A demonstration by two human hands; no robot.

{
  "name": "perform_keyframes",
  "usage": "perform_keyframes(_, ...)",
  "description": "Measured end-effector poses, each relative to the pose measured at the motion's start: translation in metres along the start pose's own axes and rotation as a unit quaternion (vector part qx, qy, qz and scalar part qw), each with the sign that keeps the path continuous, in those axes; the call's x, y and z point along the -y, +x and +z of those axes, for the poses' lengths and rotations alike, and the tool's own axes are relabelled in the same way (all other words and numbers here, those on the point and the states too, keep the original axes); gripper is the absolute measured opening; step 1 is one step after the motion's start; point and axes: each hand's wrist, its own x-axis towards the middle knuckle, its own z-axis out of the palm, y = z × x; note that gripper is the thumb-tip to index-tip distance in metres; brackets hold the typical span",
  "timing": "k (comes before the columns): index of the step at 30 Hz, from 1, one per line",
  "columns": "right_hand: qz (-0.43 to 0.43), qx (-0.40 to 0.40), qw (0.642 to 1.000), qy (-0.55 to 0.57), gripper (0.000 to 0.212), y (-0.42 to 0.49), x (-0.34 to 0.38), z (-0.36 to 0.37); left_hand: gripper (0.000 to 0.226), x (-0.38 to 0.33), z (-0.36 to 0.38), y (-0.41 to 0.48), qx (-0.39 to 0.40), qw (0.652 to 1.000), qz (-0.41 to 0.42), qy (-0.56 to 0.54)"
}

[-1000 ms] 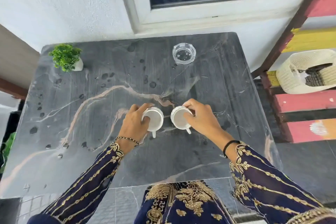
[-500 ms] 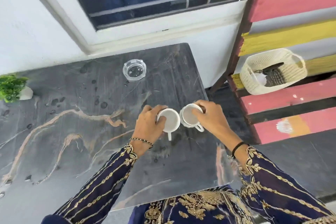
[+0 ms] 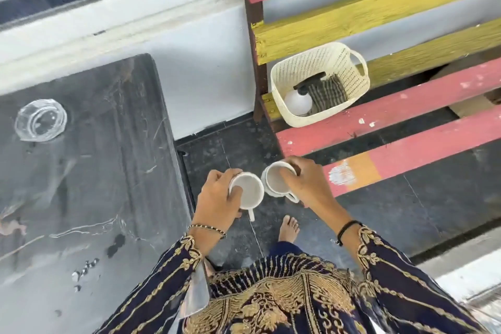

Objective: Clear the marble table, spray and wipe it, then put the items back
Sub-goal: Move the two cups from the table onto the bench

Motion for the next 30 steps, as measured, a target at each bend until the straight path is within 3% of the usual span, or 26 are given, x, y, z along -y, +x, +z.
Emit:
perform_keyframes(7,0.085,-0.02,0.996,-0.027,0.021,0.033,-0.11,-0.037,0.034,-0.017,0.115,0.049,0.1,0.994,-0.019,0.036)
perform_keyframes(16,0.109,-0.041,0.988,-0.097,0.02,0.084,-0.214,-0.052,0.039,-0.007,0.217,0.102,0.172,0.979,-0.057,0.09)
perform_keyframes(24,0.141,-0.036,0.982,-0.12,0.025,0.102,-0.26,-0.066,0.039,-0.008,0.261,0.112,0.167,0.98,-0.079,0.069)
perform_keyframes(27,0.15,-0.036,0.983,-0.101,0.043,0.102,-0.258,-0.069,0.039,-0.009,0.268,0.115,0.166,0.981,-0.074,0.065)
perform_keyframes(30,0.154,-0.033,0.982,-0.106,0.031,0.102,-0.258,-0.069,0.04,-0.011,0.273,0.119,0.172,0.979,-0.088,0.07)
